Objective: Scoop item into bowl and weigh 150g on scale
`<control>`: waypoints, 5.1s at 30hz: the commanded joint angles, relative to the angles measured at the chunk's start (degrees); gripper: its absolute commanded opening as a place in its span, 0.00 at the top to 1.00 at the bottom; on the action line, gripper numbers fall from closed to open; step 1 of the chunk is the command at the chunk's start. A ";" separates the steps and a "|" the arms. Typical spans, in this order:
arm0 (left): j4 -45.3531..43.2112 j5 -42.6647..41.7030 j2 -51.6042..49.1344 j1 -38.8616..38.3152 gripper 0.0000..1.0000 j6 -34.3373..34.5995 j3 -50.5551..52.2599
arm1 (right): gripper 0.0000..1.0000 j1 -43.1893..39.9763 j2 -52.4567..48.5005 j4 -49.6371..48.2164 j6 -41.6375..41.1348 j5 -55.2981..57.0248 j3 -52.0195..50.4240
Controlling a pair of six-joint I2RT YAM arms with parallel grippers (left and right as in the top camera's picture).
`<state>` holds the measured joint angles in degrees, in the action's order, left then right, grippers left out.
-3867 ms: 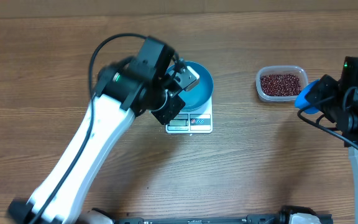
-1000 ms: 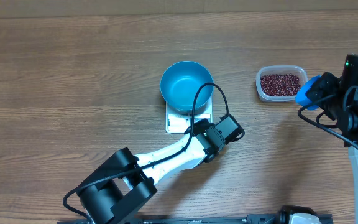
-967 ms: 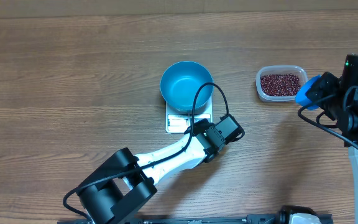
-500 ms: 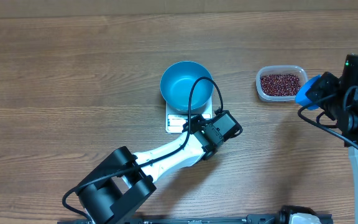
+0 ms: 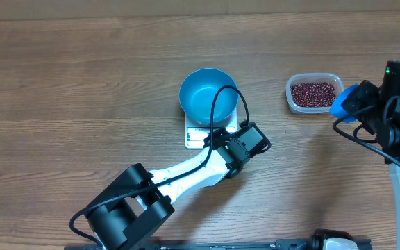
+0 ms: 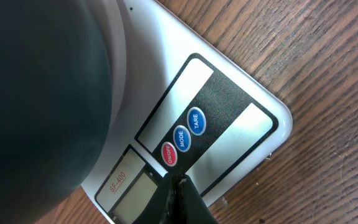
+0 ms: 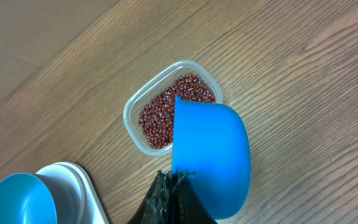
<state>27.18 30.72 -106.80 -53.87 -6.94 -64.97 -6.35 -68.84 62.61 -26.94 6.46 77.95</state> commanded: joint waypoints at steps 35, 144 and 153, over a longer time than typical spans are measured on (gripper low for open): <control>-1.03 -0.31 -0.76 2.91 0.96 1.62 0.85 | 0.96 -0.15 0.68 0.11 0.24 1.01 1.51; -3.58 -7.02 -2.60 4.72 0.96 -5.95 1.20 | 0.96 -0.15 0.68 1.18 0.26 1.03 1.51; -3.63 -6.99 -2.60 4.74 0.96 -5.68 1.20 | 0.96 -0.15 0.68 1.20 0.26 1.03 1.51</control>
<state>23.59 24.80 -108.81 -49.71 -11.79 -64.10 -6.35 -68.84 64.05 -26.94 6.46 77.95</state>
